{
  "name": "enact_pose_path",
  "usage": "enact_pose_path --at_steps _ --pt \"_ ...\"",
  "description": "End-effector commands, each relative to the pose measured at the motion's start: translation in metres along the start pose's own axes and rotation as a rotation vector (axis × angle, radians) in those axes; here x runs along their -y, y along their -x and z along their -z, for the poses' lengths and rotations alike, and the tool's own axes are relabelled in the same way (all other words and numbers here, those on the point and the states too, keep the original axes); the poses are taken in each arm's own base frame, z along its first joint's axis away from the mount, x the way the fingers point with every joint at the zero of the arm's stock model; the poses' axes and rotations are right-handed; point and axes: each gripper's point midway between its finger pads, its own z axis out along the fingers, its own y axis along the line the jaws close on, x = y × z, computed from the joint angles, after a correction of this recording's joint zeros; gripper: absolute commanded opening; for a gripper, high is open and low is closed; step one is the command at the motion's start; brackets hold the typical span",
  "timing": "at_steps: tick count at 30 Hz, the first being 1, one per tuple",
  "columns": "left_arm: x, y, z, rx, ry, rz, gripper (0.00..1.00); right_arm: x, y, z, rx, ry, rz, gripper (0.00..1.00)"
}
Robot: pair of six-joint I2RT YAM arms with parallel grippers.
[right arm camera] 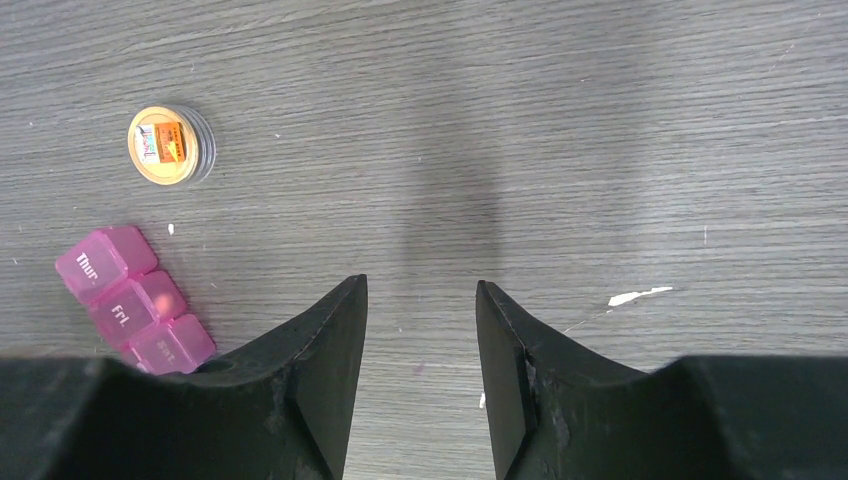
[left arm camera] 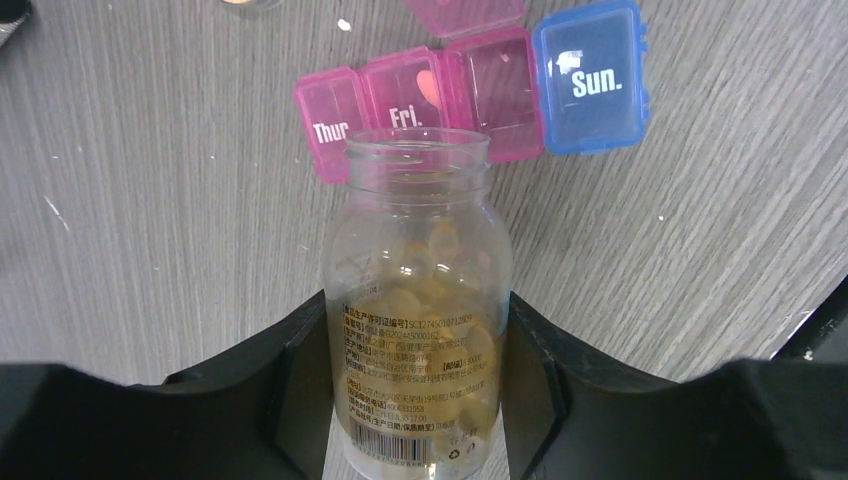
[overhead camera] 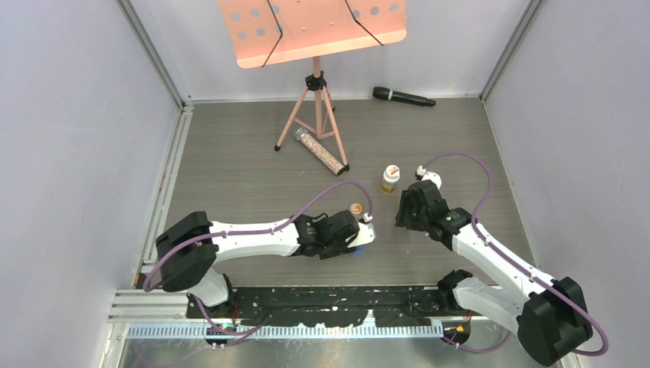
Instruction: Sort the pills into containers
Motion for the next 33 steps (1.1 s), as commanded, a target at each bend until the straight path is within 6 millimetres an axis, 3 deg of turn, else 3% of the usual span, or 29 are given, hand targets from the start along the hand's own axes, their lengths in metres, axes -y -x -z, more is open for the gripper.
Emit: enact_pose_path --at_steps 1,10,33 --pt "-0.0121 0.0171 0.0096 0.003 0.055 -0.012 0.00 -0.0065 0.0073 -0.0029 0.027 0.029 -0.029 0.51" --pt "-0.0116 0.0088 0.0068 -0.084 0.101 -0.087 0.00 -0.0072 0.0064 -0.0033 0.024 0.046 -0.031 0.51" --pt "-0.0067 0.0130 0.0090 -0.172 0.099 -0.162 0.00 -0.0030 0.0020 -0.0047 0.015 0.050 -0.036 0.51"
